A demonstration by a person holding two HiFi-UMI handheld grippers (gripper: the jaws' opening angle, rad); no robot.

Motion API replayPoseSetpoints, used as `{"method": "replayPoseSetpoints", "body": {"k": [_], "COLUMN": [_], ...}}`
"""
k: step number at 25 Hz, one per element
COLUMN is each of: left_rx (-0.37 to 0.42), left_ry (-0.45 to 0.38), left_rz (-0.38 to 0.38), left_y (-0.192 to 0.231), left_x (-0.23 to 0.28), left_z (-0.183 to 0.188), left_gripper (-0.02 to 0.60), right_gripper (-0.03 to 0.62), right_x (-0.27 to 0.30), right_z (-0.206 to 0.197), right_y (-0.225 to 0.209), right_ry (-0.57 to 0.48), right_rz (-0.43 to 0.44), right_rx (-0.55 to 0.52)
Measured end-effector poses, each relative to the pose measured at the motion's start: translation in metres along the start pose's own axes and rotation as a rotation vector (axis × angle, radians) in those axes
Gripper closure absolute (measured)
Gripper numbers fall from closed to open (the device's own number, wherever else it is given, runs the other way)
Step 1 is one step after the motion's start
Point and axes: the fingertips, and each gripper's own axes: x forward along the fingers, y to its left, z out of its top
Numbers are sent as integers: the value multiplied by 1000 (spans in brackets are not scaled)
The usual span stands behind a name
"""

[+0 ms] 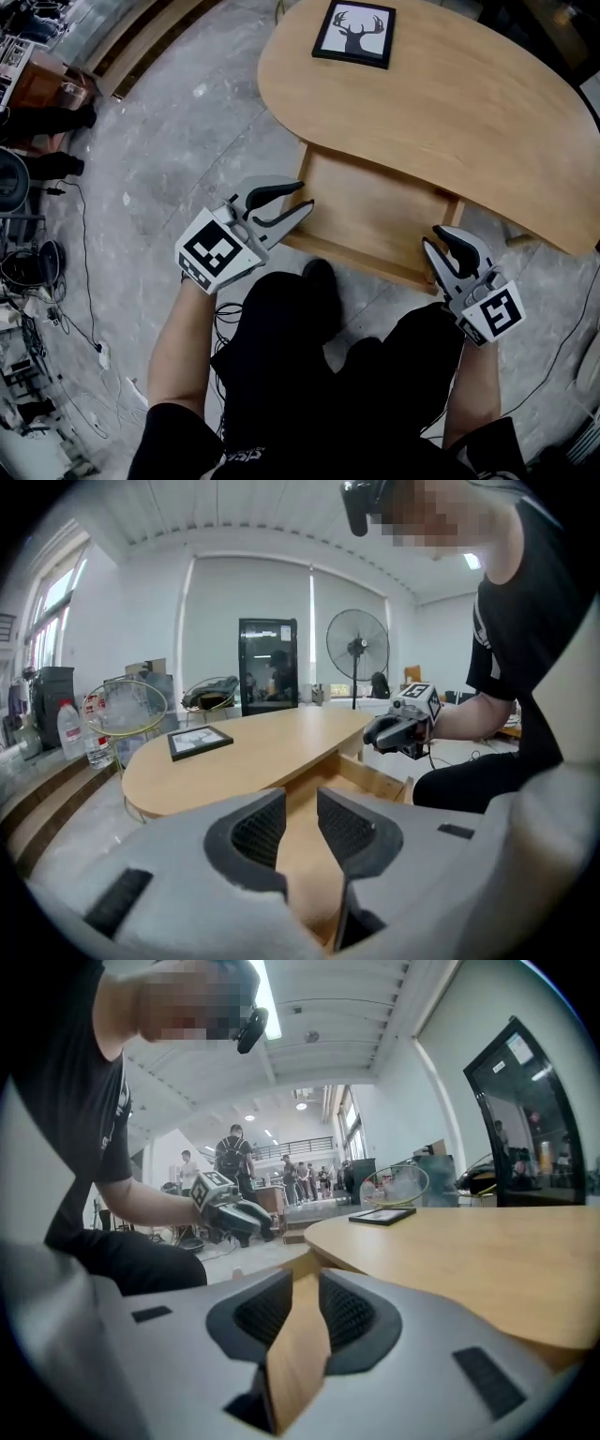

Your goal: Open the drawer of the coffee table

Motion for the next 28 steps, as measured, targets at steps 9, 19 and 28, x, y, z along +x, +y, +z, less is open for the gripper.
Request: {"method": "replayPoseSetpoints", "body": {"k": [9, 19, 28], "left_rx": [-125, -238, -228], "left_ry": [-58, -99, -103], "left_rz": [-75, 106, 208], "left_y": [-33, -61, -120], "left_x": [-70, -171, -221], "left_z": [151, 314, 389], "left_gripper": [572, 575, 574], "right_gripper": [532, 589, 589], "right_x": [-35, -117, -204], "right_z": [151, 310, 386], "right_y": [50, 105, 141], "right_ry": [126, 168, 28], "right_rz": [38, 5, -71], "right_rx": [74, 57, 151]}}
